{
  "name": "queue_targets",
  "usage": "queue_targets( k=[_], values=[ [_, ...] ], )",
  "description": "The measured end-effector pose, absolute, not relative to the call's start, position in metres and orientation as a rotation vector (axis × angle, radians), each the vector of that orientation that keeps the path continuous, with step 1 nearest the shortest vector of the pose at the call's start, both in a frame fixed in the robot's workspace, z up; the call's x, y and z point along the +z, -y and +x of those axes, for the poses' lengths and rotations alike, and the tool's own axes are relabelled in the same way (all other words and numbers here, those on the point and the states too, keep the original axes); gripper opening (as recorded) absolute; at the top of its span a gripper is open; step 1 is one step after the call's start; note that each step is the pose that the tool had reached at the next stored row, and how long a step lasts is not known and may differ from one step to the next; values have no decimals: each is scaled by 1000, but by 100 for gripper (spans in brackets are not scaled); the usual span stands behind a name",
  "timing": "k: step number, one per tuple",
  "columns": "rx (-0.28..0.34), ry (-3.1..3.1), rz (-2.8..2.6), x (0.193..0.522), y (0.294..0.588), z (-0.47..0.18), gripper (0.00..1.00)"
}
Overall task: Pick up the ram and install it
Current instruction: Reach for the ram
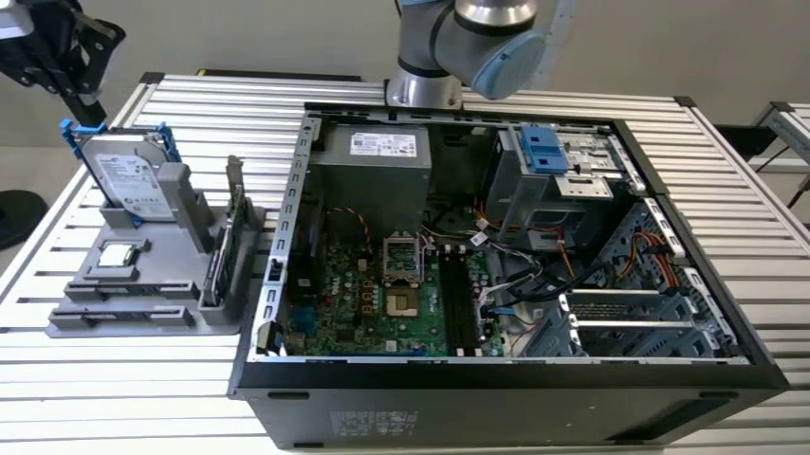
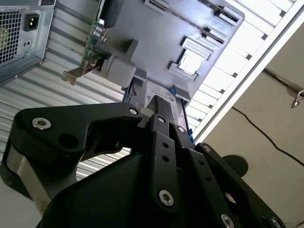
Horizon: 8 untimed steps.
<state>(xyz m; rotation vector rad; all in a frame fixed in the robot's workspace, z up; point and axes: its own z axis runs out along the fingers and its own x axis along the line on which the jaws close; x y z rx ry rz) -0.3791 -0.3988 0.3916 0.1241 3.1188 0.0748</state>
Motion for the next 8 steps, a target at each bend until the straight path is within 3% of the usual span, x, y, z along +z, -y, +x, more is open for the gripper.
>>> queue_targets(
  k=[8],
  values=[
    [75,-3119,124,392,401,-382,0]
  ],
)
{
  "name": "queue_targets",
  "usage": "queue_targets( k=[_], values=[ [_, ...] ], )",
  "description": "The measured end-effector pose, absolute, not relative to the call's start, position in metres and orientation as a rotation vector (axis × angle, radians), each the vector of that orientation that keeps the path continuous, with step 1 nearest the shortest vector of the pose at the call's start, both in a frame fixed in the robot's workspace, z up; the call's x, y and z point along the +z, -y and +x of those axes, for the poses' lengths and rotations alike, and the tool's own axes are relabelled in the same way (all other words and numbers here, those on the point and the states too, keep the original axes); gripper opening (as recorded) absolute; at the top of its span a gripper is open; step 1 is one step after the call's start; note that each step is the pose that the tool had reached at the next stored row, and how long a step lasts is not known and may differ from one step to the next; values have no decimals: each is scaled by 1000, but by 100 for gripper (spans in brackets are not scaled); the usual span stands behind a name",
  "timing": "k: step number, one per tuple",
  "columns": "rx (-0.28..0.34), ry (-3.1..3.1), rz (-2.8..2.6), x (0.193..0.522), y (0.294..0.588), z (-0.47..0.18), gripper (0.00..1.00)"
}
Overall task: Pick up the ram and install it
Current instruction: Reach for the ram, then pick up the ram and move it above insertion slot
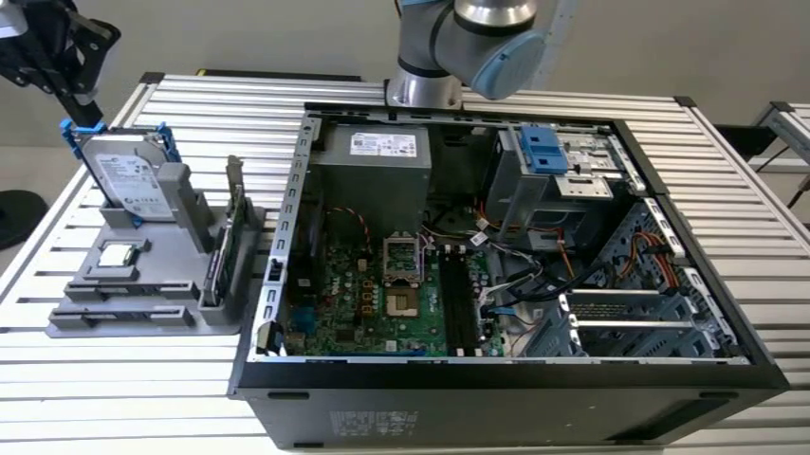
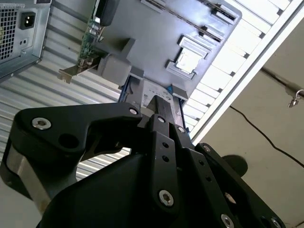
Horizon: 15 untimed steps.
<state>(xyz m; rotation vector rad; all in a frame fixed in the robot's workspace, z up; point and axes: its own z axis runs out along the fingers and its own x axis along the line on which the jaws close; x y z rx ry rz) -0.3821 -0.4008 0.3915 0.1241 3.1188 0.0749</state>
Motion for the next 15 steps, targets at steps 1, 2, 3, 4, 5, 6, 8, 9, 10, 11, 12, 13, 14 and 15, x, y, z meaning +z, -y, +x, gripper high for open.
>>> queue_targets(
  k=[1,2,3,4,5,6,8,9,10,11,12,13,14,15],
  values=[
    [75,-3119,124,392,402,-382,0],
    [75,-3119,124,392,404,-382,0],
    [75,-3119,124,392,405,-382,0],
    [75,-3119,124,392,407,-382,0],
    [75,-3119,124,392,408,-382,0],
    [75,-3119,124,392,409,-382,0],
    [75,-3119,124,392,412,-382,0],
    [75,-3119,124,392,414,-382,0],
    [75,-3119,124,392,415,-382,0],
    [75,-3119,124,392,417,-382,0],
    [75,-3119,124,391,418,-382,0],
    [75,-3119,124,392,420,-382,0],
    [75,-3119,124,392,422,-382,0],
    [75,-3119,124,392,425,-382,0]
  ],
)
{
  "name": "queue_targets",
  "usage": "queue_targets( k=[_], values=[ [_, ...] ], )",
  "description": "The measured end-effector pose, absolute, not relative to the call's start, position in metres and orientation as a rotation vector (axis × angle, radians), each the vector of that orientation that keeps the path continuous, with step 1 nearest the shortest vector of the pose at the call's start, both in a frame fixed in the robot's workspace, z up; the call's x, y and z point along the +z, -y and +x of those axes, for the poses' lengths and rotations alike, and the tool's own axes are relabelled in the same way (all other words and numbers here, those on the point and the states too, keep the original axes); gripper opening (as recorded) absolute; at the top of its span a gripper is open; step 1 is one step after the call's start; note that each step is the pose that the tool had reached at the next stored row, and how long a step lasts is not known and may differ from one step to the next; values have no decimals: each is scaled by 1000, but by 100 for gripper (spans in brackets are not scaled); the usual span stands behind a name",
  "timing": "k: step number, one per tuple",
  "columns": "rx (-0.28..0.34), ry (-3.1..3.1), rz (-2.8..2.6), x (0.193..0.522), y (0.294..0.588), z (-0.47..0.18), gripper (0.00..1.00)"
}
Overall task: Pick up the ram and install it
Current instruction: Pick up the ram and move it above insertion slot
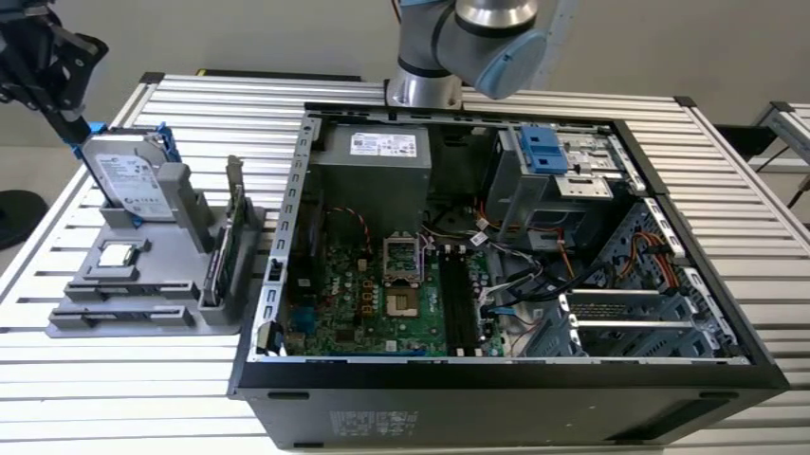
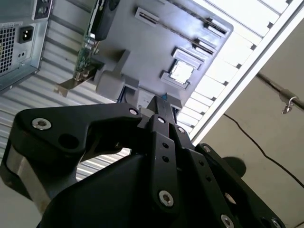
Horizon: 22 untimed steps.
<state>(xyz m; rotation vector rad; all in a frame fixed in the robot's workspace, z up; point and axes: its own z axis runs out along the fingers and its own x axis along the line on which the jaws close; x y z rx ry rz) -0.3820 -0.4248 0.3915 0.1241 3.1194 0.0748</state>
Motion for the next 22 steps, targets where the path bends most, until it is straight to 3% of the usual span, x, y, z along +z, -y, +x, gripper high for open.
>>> queue_targets(
  k=[22],
  values=[
    [74,-3131,137,391,478,-382,0]
  ],
)
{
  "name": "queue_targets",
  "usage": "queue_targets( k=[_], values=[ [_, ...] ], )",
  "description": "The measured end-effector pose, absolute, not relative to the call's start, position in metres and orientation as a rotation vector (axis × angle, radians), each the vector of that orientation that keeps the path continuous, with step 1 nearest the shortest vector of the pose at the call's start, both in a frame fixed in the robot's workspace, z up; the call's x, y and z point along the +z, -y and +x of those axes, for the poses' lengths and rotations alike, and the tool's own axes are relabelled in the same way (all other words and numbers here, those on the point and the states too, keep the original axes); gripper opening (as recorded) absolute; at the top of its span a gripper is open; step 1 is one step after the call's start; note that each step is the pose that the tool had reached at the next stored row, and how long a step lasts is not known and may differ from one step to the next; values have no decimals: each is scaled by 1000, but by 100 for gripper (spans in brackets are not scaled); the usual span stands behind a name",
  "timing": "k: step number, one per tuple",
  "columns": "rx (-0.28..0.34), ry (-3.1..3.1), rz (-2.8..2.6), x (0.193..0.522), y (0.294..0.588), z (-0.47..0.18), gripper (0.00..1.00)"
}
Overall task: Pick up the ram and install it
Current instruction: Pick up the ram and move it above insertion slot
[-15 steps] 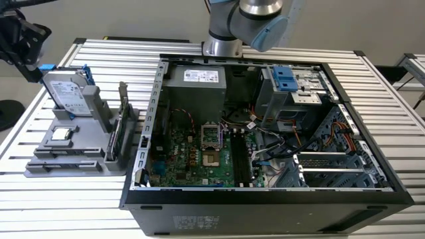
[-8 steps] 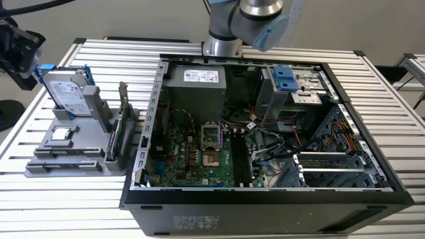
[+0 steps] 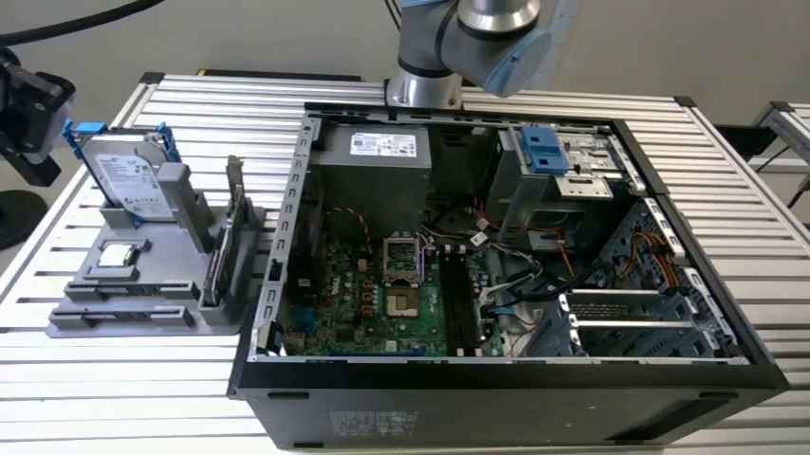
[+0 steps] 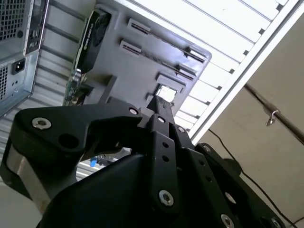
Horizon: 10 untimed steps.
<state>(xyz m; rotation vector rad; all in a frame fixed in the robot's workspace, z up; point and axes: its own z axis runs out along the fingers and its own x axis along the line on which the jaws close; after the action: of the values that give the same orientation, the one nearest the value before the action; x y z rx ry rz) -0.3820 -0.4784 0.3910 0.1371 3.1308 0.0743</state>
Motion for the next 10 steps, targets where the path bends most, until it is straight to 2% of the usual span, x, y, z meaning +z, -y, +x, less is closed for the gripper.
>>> queue_targets(
  k=[10],
  values=[
    [74,-3131,137,390,483,-382,0]
  ],
)
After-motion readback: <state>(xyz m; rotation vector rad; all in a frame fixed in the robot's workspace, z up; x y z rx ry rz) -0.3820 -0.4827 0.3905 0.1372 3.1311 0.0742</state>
